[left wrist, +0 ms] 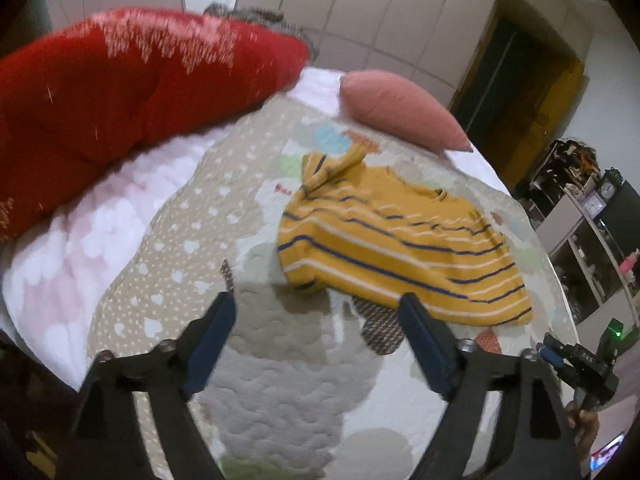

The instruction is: Fold small clothes

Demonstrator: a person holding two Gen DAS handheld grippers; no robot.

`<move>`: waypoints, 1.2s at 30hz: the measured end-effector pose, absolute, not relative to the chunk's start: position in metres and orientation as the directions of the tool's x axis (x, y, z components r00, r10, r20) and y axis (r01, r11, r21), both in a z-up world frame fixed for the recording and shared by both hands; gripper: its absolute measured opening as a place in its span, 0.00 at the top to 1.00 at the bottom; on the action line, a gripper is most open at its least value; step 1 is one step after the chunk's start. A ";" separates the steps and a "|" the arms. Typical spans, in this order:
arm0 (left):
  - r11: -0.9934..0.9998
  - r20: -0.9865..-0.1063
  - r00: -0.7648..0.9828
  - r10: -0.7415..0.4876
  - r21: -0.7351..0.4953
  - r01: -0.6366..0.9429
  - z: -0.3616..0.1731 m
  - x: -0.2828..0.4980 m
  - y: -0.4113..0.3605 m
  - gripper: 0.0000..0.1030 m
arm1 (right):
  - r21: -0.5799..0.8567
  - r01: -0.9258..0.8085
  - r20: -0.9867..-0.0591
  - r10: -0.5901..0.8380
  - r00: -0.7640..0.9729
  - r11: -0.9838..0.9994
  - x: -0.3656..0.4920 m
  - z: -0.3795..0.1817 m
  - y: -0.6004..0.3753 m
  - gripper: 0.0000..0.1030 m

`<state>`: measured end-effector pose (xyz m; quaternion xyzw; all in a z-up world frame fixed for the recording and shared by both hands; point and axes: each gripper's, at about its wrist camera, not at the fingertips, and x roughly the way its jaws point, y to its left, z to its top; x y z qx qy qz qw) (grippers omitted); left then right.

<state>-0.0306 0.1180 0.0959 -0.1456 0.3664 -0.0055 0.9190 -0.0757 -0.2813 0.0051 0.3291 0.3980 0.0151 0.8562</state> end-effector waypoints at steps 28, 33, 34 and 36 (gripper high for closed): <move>0.945 -0.741 0.621 -0.257 -0.327 0.002 0.069 -0.053 0.048 0.04 | 0.570 0.224 -0.664 0.282 0.693 0.791 -0.086 -0.001 -0.275 0.38; 0.943 -0.749 0.608 -0.263 -0.333 -0.003 0.063 -0.052 0.048 0.04 | 0.568 0.228 -0.655 0.267 0.707 0.791 -0.086 -0.003 -0.275 0.37; 0.942 -0.751 0.606 -0.263 -0.335 -0.007 0.062 -0.052 0.049 0.04 | 0.562 0.230 -0.654 0.257 0.711 0.794 -0.086 -0.005 -0.274 0.36; 0.939 -0.754 0.602 -0.264 -0.343 -0.017 0.059 -0.052 0.052 0.04 | 0.539 0.223 -0.653 0.235 0.720 0.813 -0.086 -0.005 -0.269 0.33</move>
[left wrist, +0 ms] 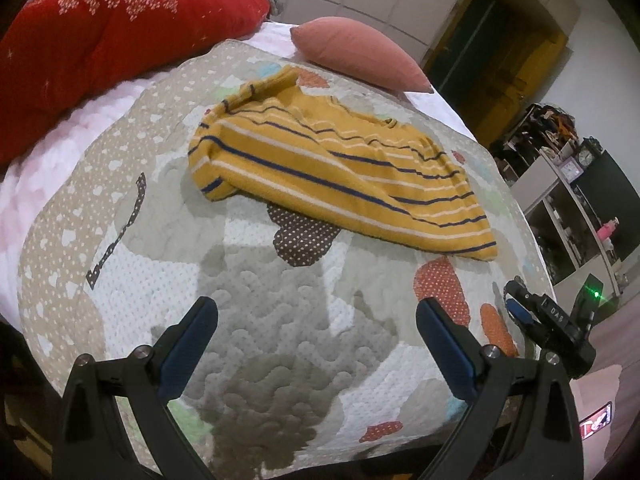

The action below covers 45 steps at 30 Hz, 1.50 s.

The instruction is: Fold small clothes

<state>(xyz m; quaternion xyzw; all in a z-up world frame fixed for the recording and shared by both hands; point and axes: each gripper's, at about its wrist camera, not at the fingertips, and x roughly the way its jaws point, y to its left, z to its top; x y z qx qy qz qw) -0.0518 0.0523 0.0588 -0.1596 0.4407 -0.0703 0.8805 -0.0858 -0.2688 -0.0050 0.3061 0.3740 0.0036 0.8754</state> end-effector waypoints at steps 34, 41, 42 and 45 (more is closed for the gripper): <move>0.914 -0.799 0.529 -0.285 -0.394 -0.102 0.031 -0.046 0.080 0.04 | 0.746 0.154 -0.587 0.530 0.612 0.648 -0.012 -0.029 -0.265 0.92; 0.933 -0.802 0.531 -0.274 -0.356 -0.056 0.035 -0.047 0.067 0.04 | 0.661 0.141 -0.612 0.420 0.670 0.737 -0.018 -0.002 -0.259 0.86; 0.932 -0.801 0.532 -0.274 -0.358 -0.058 0.035 -0.047 0.067 0.04 | 0.628 0.129 -0.611 0.384 0.693 0.767 -0.020 0.011 -0.255 0.84; 0.928 -0.799 0.529 -0.284 -0.368 -0.059 0.032 -0.045 0.067 0.04 | 0.577 0.067 -0.573 0.345 0.744 0.814 -0.015 0.048 -0.240 0.82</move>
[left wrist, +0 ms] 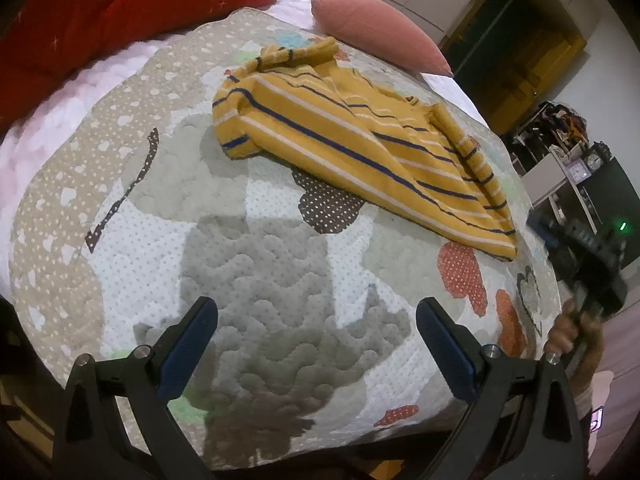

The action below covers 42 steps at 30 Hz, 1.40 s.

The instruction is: Fold small clothes

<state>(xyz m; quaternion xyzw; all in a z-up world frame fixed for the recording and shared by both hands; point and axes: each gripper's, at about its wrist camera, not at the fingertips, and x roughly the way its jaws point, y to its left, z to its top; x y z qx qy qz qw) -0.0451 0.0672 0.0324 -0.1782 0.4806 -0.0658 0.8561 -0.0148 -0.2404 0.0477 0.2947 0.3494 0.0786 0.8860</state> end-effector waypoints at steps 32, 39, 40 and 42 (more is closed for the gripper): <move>0.949 -0.803 0.542 -0.249 -0.313 -0.027 0.041 -0.062 0.067 0.04 | 0.620 0.077 -0.561 0.372 0.739 0.781 0.024 0.054 -0.239 0.44; 0.961 -0.802 0.542 -0.252 -0.272 0.044 0.051 -0.077 0.032 0.04 | 0.602 0.078 -0.566 0.357 0.743 0.794 -0.051 0.039 -0.230 0.44; 0.965 -0.802 0.546 -0.245 -0.257 0.055 0.053 -0.079 0.027 0.04 | 0.613 0.082 -0.563 0.361 0.743 0.786 -0.057 0.036 -0.231 0.44; 0.969 -0.797 0.556 -0.236 -0.239 0.070 0.057 -0.084 0.021 0.04 | 0.629 0.097 -0.558 0.361 0.747 0.772 -0.068 0.031 -0.236 0.44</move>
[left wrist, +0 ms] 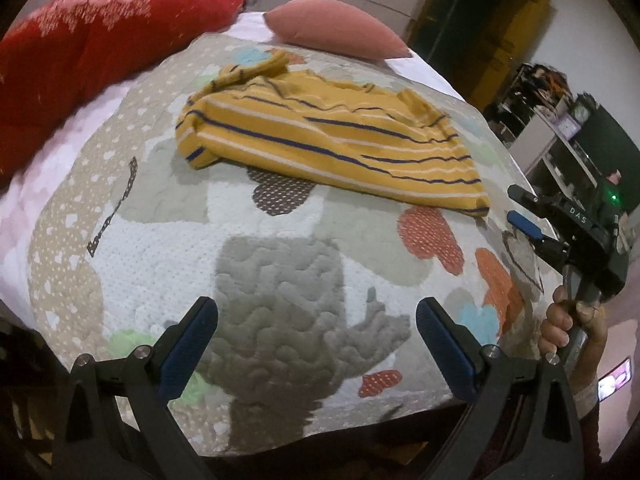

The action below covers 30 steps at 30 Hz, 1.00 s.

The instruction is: Fold small clothes

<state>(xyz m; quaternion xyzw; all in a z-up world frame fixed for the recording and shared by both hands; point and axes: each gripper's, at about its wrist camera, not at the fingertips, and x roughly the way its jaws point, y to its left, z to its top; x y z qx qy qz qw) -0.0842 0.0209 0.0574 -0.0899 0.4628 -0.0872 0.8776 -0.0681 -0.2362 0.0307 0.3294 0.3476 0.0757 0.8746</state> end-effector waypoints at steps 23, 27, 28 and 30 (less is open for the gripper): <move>0.971 -0.786 0.579 -0.216 -0.237 0.040 0.064 -0.104 0.025 0.04 | 0.632 0.100 -0.581 0.385 0.717 0.768 -0.098 0.022 -0.225 0.42; 0.966 -0.790 0.570 -0.227 -0.256 0.030 0.057 -0.102 0.029 0.04 | 0.619 0.099 -0.599 0.387 0.701 0.779 -0.095 0.019 -0.219 0.41; 0.965 -0.790 0.568 -0.230 -0.261 0.028 0.055 -0.102 0.031 0.04 | 0.617 0.099 -0.603 0.388 0.697 0.781 -0.094 0.018 -0.216 0.41; 0.962 -0.790 0.566 -0.235 -0.271 0.020 0.052 -0.101 0.035 0.04 | 0.609 0.098 -0.611 0.387 0.691 0.787 -0.092 0.018 -0.213 0.41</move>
